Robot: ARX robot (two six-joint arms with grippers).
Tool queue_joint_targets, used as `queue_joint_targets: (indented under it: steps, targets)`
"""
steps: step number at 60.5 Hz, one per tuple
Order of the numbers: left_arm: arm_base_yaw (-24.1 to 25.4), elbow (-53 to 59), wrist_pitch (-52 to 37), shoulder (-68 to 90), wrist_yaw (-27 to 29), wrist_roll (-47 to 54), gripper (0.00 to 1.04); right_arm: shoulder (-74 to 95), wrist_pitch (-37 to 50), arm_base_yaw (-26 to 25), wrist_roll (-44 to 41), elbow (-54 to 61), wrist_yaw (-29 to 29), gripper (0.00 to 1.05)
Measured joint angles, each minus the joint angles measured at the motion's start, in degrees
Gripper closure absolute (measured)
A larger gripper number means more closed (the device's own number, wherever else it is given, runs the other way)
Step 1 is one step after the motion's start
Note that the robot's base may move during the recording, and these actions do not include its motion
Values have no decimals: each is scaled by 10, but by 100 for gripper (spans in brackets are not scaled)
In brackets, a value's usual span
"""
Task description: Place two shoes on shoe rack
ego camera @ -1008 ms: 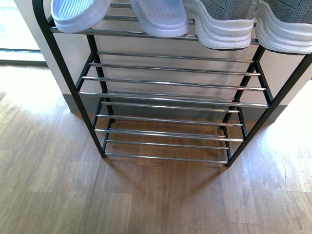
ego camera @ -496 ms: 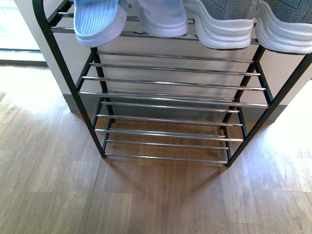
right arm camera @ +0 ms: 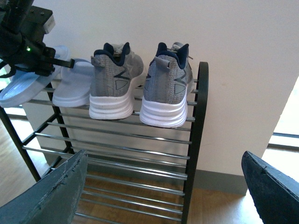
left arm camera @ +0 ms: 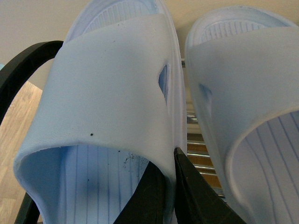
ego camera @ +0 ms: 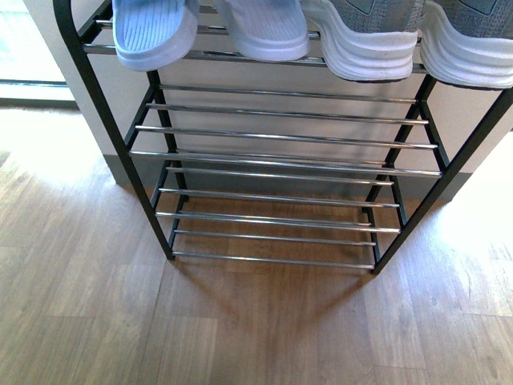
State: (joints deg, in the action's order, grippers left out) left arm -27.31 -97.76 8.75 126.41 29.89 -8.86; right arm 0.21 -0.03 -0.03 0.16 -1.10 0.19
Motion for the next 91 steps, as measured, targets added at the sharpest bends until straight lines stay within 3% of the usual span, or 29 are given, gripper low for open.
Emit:
queue_joint_targets:
  steps: [13, 16, 35, 45, 64, 77, 91]
  targets:
    - [0, -11, 13, 9, 3, -3, 102, 0, 0, 0, 0, 0, 0, 9]
    - [-1, -6, 14, 7, 4, -7, 90, 0, 0, 0, 0, 0, 0, 9]
    - [-5, 35, 0, -24, -10, -25, 42, 0, 0, 0, 0, 0, 0, 9]
    - [-23, 108, -37, -97, -7, -26, 8, 0, 0, 0, 0, 0, 0, 9]
    - [-39, 253, -102, -225, 20, -36, 9, 0, 0, 0, 0, 0, 0, 9]
    - [-67, 388, -188, -386, 88, -3, 9, 0, 0, 0, 0, 0, 0, 9]
    - [-51, 550, -234, -565, 147, 20, 9, 0, 0, 0, 0, 0, 0, 9]
